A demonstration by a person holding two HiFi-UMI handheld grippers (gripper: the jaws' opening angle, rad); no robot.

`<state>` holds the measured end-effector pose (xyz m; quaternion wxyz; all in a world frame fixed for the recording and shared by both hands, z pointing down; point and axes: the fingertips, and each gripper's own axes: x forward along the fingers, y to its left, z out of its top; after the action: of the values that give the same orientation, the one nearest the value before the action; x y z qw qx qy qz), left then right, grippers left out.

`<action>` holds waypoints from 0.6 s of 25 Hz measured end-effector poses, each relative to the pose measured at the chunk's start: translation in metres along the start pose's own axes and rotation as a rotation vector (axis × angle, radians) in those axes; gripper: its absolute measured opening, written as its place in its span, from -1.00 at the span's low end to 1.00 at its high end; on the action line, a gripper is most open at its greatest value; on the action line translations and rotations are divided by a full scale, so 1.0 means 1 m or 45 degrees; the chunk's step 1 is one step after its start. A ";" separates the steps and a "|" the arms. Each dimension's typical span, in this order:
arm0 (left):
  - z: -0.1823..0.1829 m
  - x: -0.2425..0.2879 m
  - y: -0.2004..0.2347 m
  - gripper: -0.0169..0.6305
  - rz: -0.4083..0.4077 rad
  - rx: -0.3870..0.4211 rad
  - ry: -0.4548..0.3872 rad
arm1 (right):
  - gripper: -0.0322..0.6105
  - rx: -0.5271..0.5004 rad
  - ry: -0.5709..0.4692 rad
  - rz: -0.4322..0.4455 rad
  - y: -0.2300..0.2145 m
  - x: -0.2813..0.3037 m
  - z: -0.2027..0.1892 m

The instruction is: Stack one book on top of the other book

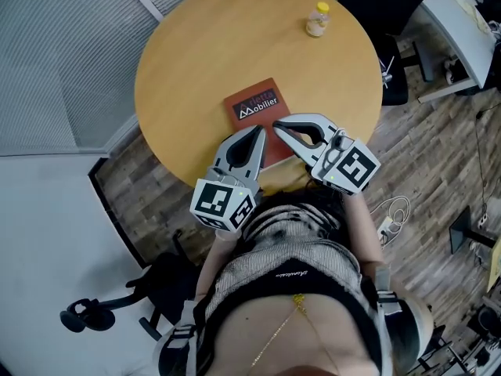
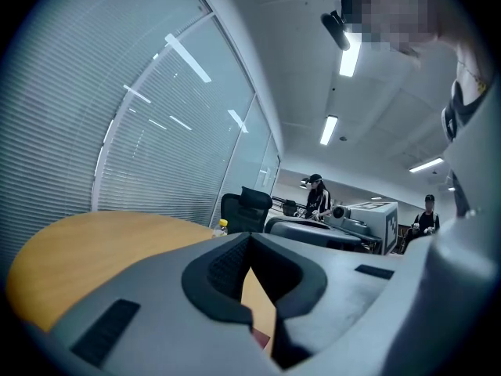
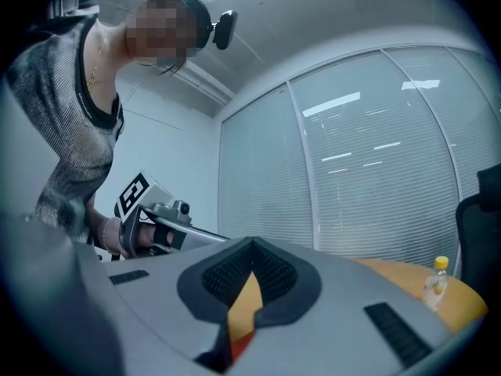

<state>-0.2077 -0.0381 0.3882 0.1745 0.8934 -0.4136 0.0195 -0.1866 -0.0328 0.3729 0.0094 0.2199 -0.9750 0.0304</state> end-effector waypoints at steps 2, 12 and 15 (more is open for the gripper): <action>-0.001 0.001 0.000 -0.89 -0.013 0.007 0.005 | -0.83 -0.005 0.006 -0.013 0.001 0.000 -0.002; -0.009 -0.002 0.002 -0.89 -0.013 -0.001 0.041 | -0.83 -0.004 -0.016 -0.060 0.002 -0.007 -0.001; -0.011 -0.003 0.003 -0.89 -0.009 -0.003 0.042 | -0.83 -0.004 -0.012 -0.062 0.002 -0.007 -0.003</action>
<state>-0.2105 -0.0347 0.3986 0.1824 0.8942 -0.4075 0.0331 -0.1816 -0.0279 0.3752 0.0058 0.2435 -0.9695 0.0277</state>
